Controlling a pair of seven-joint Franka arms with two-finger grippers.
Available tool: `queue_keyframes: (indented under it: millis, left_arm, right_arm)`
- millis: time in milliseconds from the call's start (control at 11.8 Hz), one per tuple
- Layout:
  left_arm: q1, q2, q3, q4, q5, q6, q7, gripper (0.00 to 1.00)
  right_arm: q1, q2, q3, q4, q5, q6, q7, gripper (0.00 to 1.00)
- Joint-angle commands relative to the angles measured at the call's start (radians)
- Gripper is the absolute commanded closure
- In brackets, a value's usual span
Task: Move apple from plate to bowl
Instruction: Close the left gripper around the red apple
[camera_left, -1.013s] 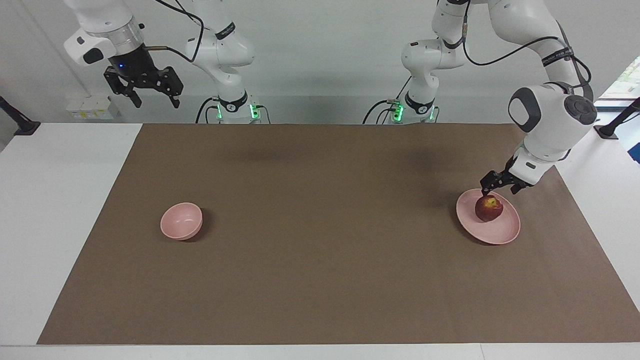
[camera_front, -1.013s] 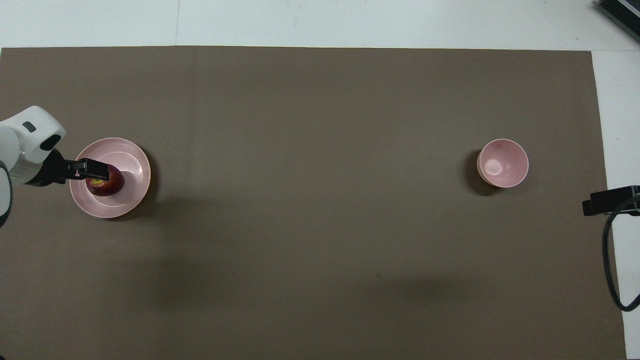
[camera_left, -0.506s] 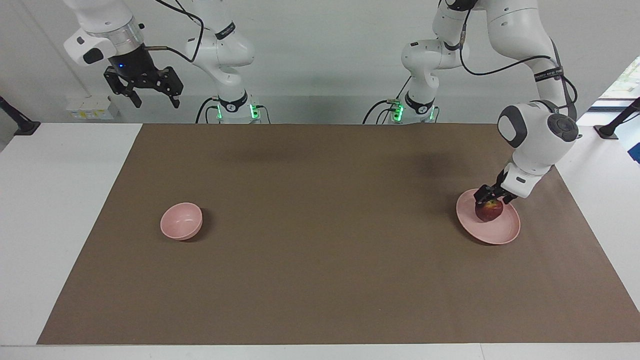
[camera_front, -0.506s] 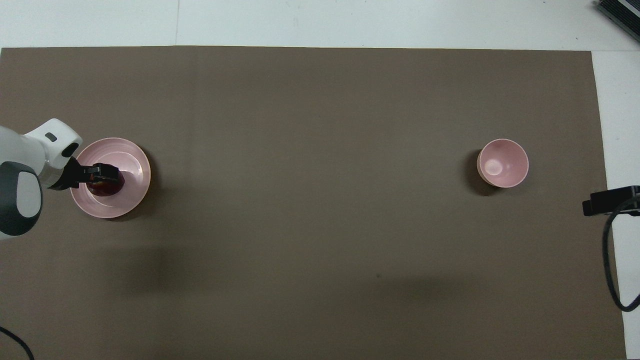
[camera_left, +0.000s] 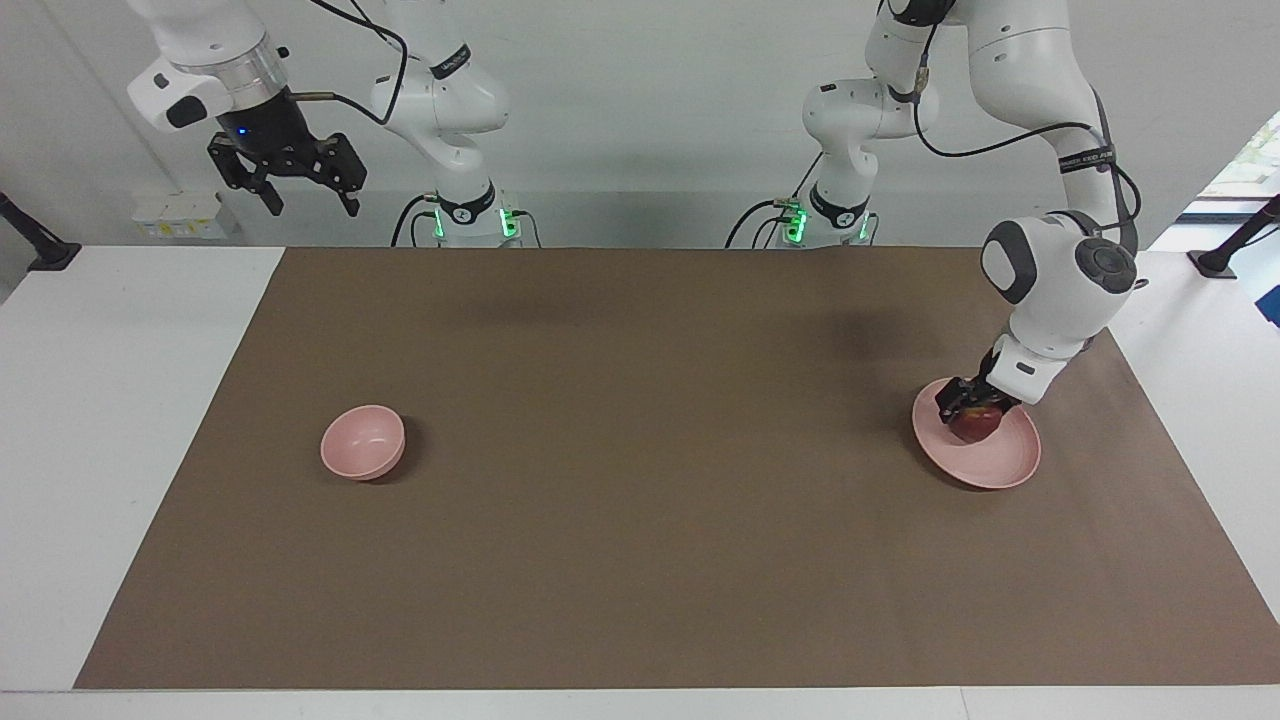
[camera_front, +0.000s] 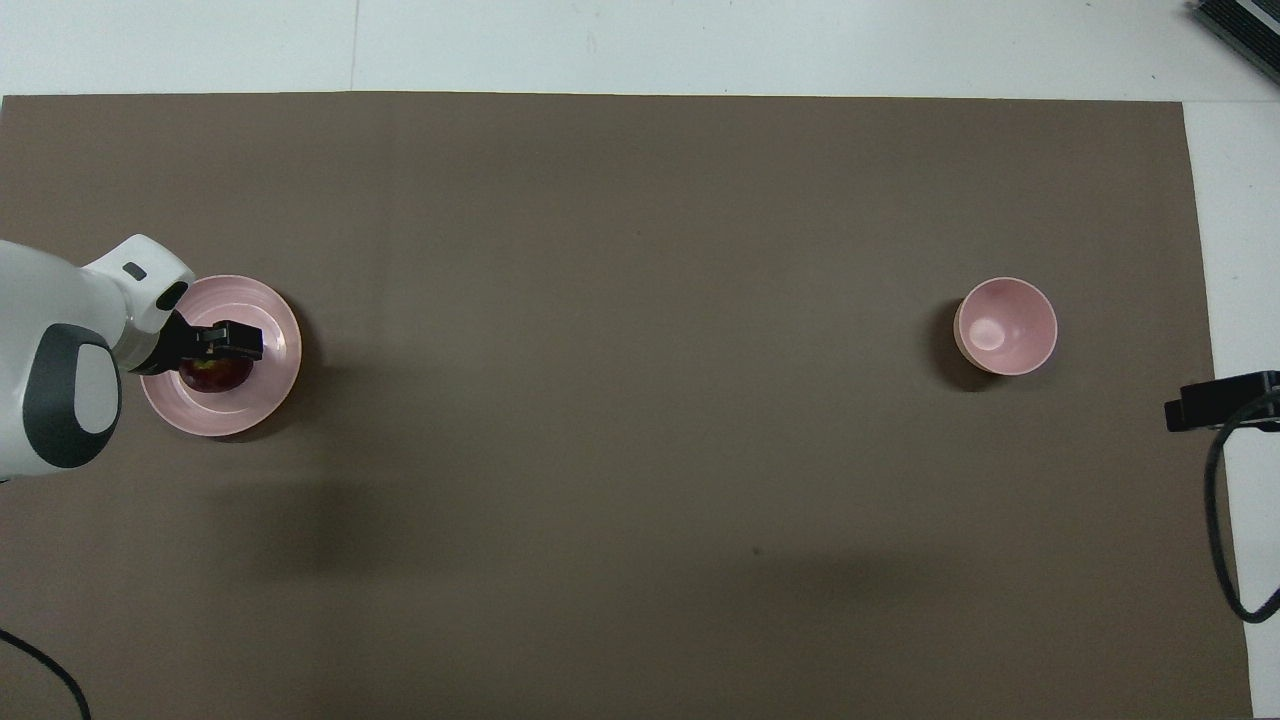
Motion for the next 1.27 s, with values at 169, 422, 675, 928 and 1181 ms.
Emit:
queue_keyframes:
  millis: [169,422,675,928,1181]
  left_arm:
    - [0.022,0.006,0.009,-0.031,0.005,0.066,0.138,0.57]
    - [0.024,0.009,0.009,-0.014,0.0,0.036,0.112,1.0]
    - [0.021,0.025,0.009,0.111,-0.052,-0.143,0.095,1.0]
    - [0.016,0.058,0.009,0.254,-0.077,-0.314,0.092,1.0]
    - [0.002,0.057,0.01,0.334,-0.07,-0.392,0.075,1.0]
  right_arm:
    - [-0.005,-0.022,0.004,-0.027,-0.001,0.016,-0.01,0.0]
    - [-0.005,-0.022,0.004,-0.027,-0.001,0.016,-0.01,0.0]
    - [-0.005,-0.022,0.004,-0.025,-0.001,0.016,-0.01,0.0]
    - [-0.005,-0.022,0.004,-0.025,-0.001,0.016,-0.01,0.0]
    - [-0.005,-0.01,0.004,0.002,-0.001,0.016,-0.02,0.0]
